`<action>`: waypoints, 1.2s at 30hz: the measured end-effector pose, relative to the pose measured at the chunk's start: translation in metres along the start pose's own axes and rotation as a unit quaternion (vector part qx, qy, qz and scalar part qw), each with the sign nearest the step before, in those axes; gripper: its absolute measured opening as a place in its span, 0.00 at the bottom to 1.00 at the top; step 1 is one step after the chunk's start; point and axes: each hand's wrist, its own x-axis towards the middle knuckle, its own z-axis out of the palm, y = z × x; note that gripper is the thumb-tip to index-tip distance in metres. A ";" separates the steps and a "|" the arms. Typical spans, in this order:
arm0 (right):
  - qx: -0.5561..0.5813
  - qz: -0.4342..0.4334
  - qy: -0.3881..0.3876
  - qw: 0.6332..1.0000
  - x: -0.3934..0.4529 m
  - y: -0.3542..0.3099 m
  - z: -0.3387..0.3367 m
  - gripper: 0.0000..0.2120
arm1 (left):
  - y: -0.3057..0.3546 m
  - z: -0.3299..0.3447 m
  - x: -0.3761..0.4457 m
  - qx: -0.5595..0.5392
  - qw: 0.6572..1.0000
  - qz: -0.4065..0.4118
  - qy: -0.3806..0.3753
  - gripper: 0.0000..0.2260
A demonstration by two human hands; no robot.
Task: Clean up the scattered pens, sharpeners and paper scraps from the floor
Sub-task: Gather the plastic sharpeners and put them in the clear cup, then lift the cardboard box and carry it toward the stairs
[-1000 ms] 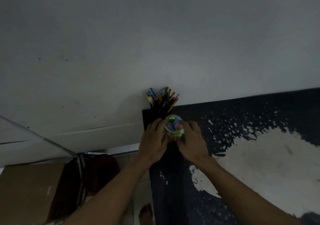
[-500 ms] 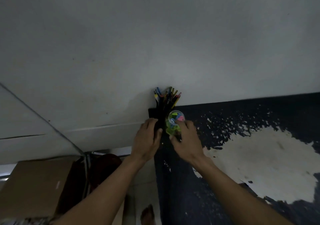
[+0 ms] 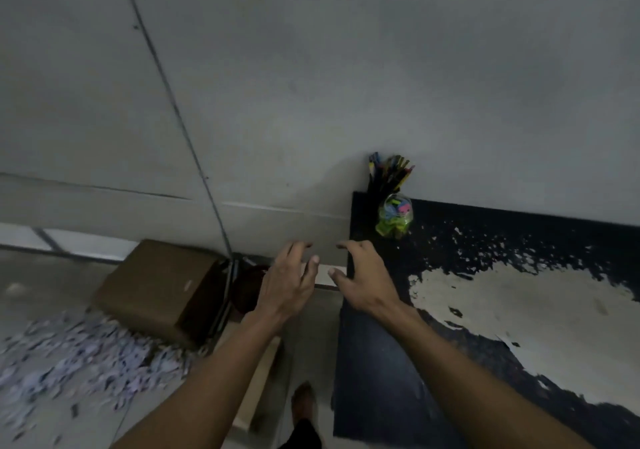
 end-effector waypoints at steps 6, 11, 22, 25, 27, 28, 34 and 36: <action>0.018 -0.054 -0.069 0.996 -0.032 -0.048 0.031 0.24 | -0.015 -0.050 -0.072 0.003 0.997 -0.053 0.052 0.15; 0.026 -0.090 -0.126 0.988 -0.045 -0.087 0.056 0.23 | -0.037 -0.088 -0.111 0.005 0.991 -0.106 0.079 0.17; -0.014 -0.141 -0.229 0.963 -0.055 -0.173 0.138 0.25 | -0.110 -0.167 -0.187 0.019 0.968 -0.222 0.114 0.13; -0.014 -0.144 -0.245 0.959 -0.061 -0.205 0.168 0.25 | -0.143 -0.198 -0.214 0.023 0.962 -0.254 0.095 0.12; -0.010 -0.143 -0.255 0.956 -0.067 -0.229 0.187 0.25 | -0.164 -0.221 -0.232 0.028 0.957 -0.277 0.083 0.12; -0.008 -0.141 -0.261 0.955 -0.068 -0.239 0.196 0.25 | -0.174 -0.232 -0.240 0.032 0.955 -0.283 0.079 0.12; -0.020 -0.149 -0.266 0.952 -0.073 -0.301 0.252 0.26 | -0.230 -0.301 -0.272 0.053 0.952 -0.290 0.081 0.16; -0.018 -0.142 -0.272 0.952 -0.077 -0.317 0.269 0.26 | -0.245 -0.316 -0.279 0.053 0.949 -0.298 0.085 0.16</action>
